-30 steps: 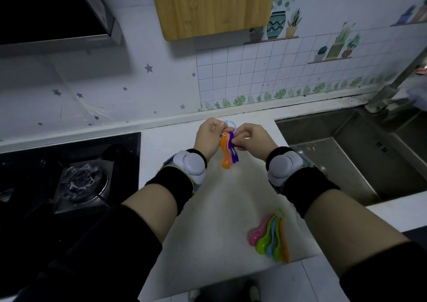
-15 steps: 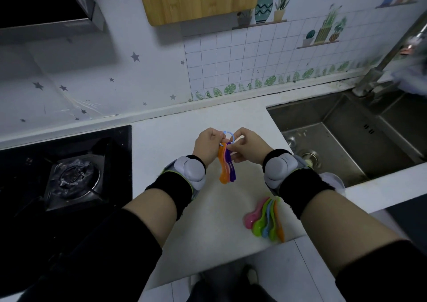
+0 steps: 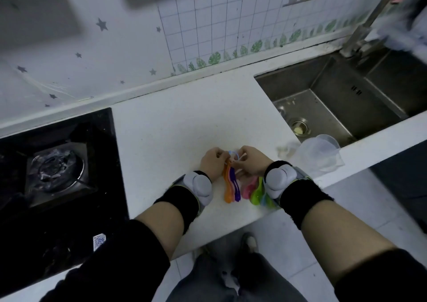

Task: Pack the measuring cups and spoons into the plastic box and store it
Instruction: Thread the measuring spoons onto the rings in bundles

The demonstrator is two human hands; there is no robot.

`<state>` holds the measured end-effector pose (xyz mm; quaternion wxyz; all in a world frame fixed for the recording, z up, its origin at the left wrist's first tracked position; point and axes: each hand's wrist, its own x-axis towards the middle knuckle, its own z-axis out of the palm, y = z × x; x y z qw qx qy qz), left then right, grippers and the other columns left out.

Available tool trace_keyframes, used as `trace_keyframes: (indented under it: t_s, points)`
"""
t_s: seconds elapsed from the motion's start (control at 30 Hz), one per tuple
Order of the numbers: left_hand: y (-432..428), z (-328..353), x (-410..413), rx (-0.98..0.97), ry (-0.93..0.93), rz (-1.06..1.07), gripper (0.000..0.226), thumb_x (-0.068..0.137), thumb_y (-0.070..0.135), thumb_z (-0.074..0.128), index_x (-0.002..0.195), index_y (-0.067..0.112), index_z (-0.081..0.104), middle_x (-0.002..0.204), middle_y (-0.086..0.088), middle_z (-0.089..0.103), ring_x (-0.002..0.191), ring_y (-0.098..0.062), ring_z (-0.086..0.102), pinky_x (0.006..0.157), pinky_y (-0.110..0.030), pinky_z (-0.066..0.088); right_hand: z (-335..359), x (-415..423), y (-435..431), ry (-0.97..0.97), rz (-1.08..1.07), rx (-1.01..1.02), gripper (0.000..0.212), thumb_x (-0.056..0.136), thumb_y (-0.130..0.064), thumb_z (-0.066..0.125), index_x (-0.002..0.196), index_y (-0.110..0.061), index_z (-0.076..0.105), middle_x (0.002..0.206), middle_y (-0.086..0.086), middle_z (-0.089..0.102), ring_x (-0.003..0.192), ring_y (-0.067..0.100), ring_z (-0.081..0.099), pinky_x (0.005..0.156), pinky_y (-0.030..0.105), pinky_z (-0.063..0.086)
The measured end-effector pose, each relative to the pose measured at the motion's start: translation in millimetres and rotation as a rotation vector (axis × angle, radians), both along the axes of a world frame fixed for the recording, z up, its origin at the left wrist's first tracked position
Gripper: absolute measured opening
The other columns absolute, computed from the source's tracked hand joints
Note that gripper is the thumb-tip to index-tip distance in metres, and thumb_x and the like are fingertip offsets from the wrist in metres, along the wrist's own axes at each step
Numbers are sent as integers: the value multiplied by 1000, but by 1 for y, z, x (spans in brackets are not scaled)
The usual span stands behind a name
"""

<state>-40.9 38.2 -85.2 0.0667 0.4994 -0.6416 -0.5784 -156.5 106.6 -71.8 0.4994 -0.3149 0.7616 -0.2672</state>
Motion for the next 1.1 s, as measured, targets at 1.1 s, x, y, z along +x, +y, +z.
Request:
trace_keyframes:
  t_s: [1.1]
  points:
    - [2,-27,0,-110,-211,-243,29,94,19,50,119,10,63,122,-10,64,113,-26,58,95,-26,41,-4,-11,3,350,89,149,16,87,-16,59,95,-8,70,100,13,72,98,27,65,82,28,48]
